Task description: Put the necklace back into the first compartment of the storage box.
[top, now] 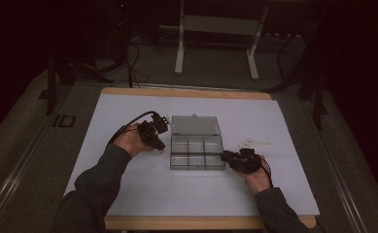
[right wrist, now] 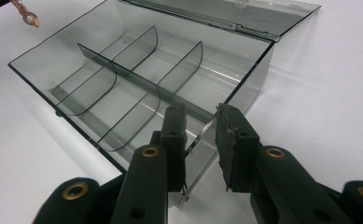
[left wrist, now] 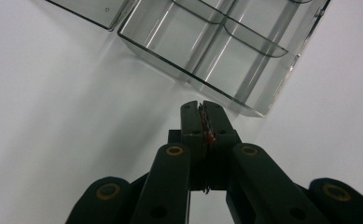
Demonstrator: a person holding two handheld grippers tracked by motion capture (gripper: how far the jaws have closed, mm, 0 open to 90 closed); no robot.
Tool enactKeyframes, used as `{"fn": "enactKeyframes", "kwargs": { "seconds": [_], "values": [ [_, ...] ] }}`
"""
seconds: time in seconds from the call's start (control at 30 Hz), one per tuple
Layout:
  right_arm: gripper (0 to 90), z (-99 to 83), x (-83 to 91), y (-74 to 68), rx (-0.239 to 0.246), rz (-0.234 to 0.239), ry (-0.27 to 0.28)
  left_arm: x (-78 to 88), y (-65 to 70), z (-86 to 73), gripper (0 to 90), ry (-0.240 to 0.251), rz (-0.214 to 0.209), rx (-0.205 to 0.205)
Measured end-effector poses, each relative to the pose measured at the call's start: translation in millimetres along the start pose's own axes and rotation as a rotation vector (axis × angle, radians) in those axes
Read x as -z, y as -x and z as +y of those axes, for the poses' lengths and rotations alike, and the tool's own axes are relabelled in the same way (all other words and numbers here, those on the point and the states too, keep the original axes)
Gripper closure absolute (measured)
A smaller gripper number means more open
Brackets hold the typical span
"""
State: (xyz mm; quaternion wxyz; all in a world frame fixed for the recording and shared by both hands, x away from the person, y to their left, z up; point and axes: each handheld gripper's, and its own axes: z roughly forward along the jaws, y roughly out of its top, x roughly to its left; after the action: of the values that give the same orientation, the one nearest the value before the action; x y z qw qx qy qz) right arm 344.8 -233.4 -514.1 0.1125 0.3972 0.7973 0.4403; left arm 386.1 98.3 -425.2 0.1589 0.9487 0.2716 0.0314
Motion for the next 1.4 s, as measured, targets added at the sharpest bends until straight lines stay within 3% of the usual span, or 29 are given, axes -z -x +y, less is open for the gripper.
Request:
{"fn": "enactKeyframes", "kwargs": {
  "seconds": [0.8, 1.4],
  "values": [
    [73.4, 0.1, 0.1, -0.2, -0.001, 0.001, -0.002, 12.1, -0.1, 24.4, 88.8, 0.014, 0.015, -0.018],
    [73.5, 0.1, 0.0, -0.2, 0.001, -0.001, -0.001, 5.8, 1.3, 37.5, 88.9, 0.021, 0.004, -0.024]
  ]
}}
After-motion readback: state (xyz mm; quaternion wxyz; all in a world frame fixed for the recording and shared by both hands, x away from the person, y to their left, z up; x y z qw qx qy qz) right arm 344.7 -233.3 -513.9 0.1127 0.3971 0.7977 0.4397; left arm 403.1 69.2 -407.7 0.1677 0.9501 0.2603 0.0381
